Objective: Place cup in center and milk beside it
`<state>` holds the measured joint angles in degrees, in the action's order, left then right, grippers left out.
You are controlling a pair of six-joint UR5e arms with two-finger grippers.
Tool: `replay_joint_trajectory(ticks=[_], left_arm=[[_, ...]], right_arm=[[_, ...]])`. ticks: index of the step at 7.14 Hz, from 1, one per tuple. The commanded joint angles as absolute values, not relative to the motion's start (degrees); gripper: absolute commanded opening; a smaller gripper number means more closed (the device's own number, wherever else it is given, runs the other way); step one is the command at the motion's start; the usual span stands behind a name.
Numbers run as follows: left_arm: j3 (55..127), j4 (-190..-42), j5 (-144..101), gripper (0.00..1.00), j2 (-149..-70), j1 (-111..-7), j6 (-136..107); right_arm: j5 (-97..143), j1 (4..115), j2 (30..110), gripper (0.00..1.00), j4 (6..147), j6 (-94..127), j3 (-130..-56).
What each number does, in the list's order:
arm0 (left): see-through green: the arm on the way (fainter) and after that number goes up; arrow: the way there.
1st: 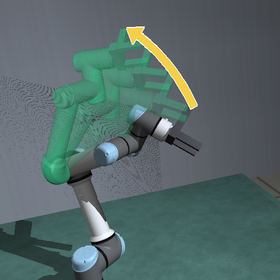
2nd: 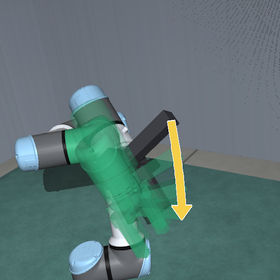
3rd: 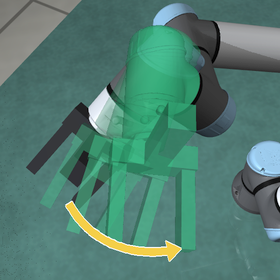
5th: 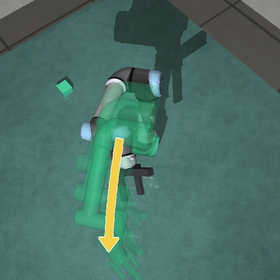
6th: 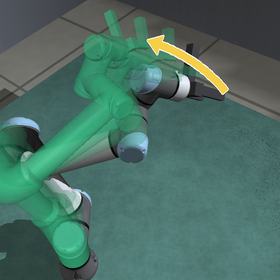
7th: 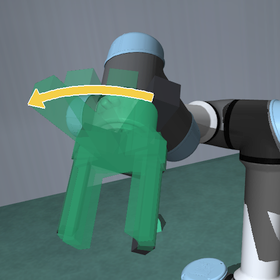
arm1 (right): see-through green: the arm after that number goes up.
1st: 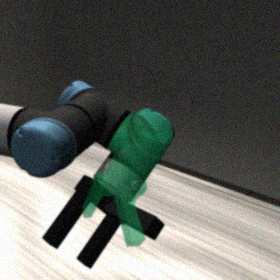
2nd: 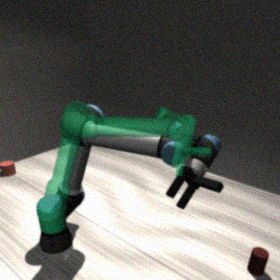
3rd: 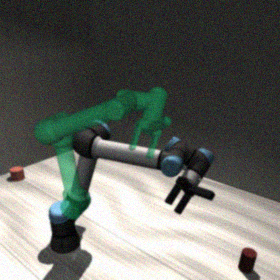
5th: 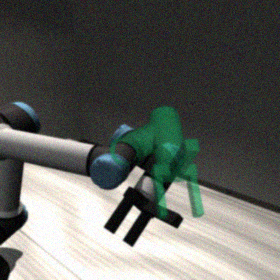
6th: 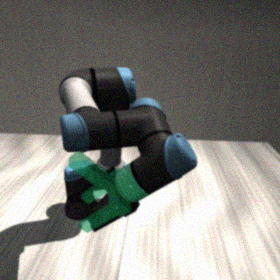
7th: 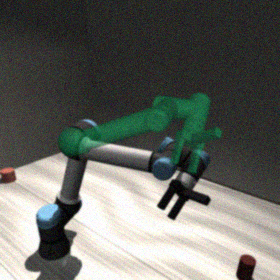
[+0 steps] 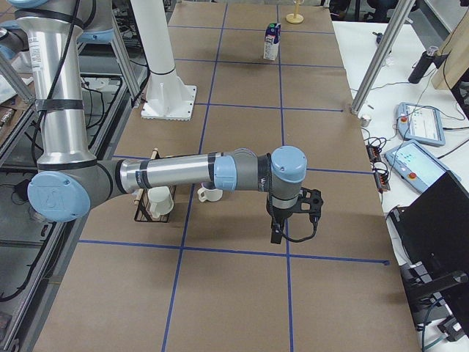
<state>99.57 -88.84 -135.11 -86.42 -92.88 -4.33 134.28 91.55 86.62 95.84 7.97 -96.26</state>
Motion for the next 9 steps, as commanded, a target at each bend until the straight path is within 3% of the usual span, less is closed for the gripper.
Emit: replay_joint_trajectory(ticks=[1, 4, 6, 7, 9], left_arm=[[99.4, -93.5, -135.5, 0.98, -86.1, -92.6, -4.7], [99.0, -93.4, -135.2, 0.98, -87.0, -92.6, -4.4], [98.7, -93.4, -135.1, 0.98, -86.9, -92.6, -4.2], [98.7, -93.3, -135.0, 0.98, -87.0, -92.6, -4.6], [96.9, -93.5, -135.2, 0.98, -86.3, -92.6, -4.8]], right_arm=[[140.1, 90.6, 86.4, 1.00, 95.1, 7.7, -97.4], [142.6, 86.4, 87.2, 1.00, 89.9, 11.5, -98.5], [141.9, 76.0, 86.5, 1.00, 90.2, 18.1, -108.2], [140.6, 71.2, 85.1, 1.00, 89.7, 29.2, -109.4], [137.1, 67.1, 93.2, 1.00, 85.3, 28.3, -115.3]])
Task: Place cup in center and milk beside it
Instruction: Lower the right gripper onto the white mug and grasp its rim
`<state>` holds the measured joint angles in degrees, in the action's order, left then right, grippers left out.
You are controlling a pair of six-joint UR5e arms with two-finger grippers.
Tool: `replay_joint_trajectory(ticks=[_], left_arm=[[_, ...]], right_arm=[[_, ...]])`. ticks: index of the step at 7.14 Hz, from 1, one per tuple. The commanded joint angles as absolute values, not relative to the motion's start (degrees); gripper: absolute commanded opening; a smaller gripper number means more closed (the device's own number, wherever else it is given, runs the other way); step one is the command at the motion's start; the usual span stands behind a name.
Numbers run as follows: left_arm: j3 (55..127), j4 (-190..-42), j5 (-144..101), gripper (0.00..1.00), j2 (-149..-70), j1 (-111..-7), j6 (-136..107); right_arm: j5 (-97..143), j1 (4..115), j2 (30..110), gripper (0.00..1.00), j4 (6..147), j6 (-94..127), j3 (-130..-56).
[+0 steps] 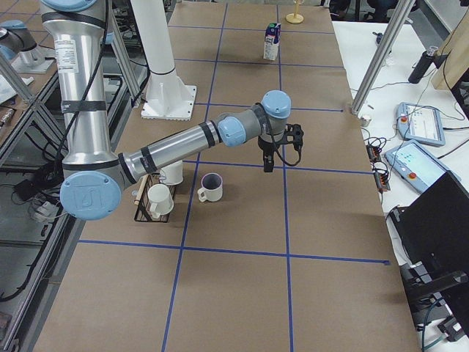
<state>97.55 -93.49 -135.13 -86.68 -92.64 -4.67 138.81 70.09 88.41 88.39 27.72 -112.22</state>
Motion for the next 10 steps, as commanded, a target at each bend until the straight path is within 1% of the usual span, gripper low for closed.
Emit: replay_joint_trajectory(ticks=[1, 2, 5, 10], left_arm=[[97.0, -93.6, -135.3, 0.98, -86.0, -92.6, -4.8], [96.8, -93.6, -135.3, 0.98, -86.0, -92.6, -4.8], [97.0, -93.7, -135.7, 0.98, -86.0, -92.7, -4.6], [96.9, -93.7, -135.7, 0.98, -85.9, -92.7, -4.4]], right_arm=[[137.1, 66.4, 99.4, 1.00, 77.8, 24.9, -115.3], [136.7, 64.8, 103.3, 1.00, 74.9, 24.3, -115.2], [130.5, 57.3, 107.0, 1.00, 74.9, 24.3, -115.2], [131.5, 53.3, 108.8, 1.00, 74.8, 24.3, -114.9]])
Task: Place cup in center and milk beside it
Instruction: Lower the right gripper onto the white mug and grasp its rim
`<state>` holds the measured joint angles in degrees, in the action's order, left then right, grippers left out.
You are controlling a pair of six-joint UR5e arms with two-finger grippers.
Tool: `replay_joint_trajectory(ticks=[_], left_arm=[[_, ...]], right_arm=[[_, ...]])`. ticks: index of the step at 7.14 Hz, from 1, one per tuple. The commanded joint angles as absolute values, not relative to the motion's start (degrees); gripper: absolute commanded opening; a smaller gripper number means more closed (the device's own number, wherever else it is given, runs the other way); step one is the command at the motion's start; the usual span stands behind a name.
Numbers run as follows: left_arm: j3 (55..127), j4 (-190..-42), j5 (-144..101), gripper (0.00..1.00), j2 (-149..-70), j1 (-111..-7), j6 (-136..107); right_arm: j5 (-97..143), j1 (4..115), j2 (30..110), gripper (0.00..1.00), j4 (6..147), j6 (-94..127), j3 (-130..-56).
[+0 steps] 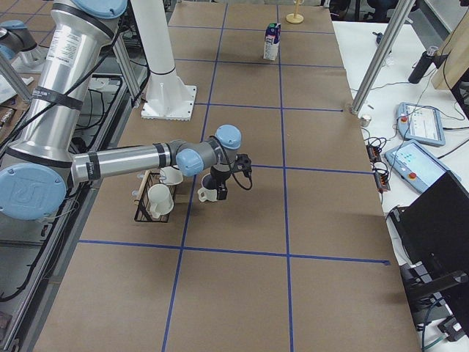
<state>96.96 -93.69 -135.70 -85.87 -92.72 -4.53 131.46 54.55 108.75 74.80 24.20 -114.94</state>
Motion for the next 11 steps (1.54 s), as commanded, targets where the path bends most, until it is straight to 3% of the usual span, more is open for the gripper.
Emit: replay_joint_trajectory(ticks=[1, 4, 5, 6, 9, 11], left_arm=[[96.7, -93.7, -135.7, 0.98, -86.0, -92.7, -4.3], [96.7, -93.7, -135.7, 0.98, -85.9, -92.7, -4.3], [96.6, -93.7, -135.6, 0.98, -86.0, -92.7, -4.2], [96.5, -93.7, -135.6, 0.98, -86.0, -92.7, -4.2], [96.6, -94.0, -135.6, 0.98, -86.1, -92.6, -4.5], [96.9, -94.7, -135.6, 0.98, -86.2, -92.6, -4.7]], right_arm=[[131.3, 52.9, 108.0, 1.00, 74.8, 24.6, -114.5], [131.4, 52.5, 106.6, 1.00, 74.7, 24.3, -112.0], [131.5, 52.3, 106.4, 0.62, 74.7, 24.7, -112.0], [130.8, 51.2, 106.3, 0.01, 74.7, 24.4, -111.9], [131.7, 51.1, 105.7, 0.00, 74.7, 25.3, -112.6], [136.2, 58.2, 102.2, 0.00, 75.6, 25.7, -112.4]])
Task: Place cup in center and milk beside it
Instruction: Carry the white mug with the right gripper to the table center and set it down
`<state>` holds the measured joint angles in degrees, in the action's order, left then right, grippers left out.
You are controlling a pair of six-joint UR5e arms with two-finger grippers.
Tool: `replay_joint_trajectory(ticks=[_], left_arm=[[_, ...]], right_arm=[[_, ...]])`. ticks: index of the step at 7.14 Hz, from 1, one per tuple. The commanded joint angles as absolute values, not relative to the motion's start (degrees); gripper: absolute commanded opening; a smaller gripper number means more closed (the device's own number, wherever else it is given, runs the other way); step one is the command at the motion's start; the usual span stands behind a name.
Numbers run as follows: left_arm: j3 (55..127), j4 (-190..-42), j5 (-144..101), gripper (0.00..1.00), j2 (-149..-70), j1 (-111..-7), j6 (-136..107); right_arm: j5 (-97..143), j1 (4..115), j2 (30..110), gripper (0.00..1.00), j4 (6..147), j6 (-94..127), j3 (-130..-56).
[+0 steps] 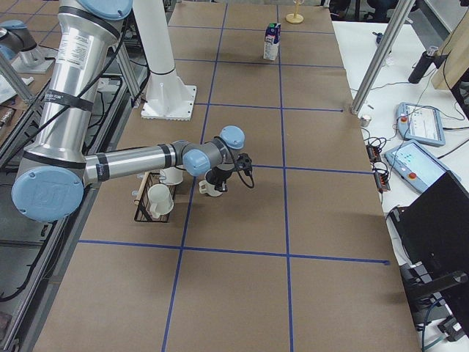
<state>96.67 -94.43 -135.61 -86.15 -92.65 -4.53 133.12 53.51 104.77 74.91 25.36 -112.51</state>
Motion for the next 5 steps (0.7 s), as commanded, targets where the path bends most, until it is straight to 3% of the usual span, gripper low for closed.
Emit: replay_joint_trajectory(ticks=[1, 3, 5], left_arm=[[96.9, -94.7, -135.6, 0.98, -86.4, -92.6, -4.7], [96.6, -94.7, -135.7, 0.98, -86.4, -92.6, -4.6], [96.5, -94.7, -135.7, 0.98, -86.3, -92.6, -4.7]], right_arm=[[140.0, 63.8, 97.0, 0.00, 80.0, 25.8, -111.7], [139.5, 65.5, 76.1, 0.00, 102.2, 25.9, -109.6], [139.0, 63.5, 57.6, 0.00, 108.7, 36.6, -97.6]])
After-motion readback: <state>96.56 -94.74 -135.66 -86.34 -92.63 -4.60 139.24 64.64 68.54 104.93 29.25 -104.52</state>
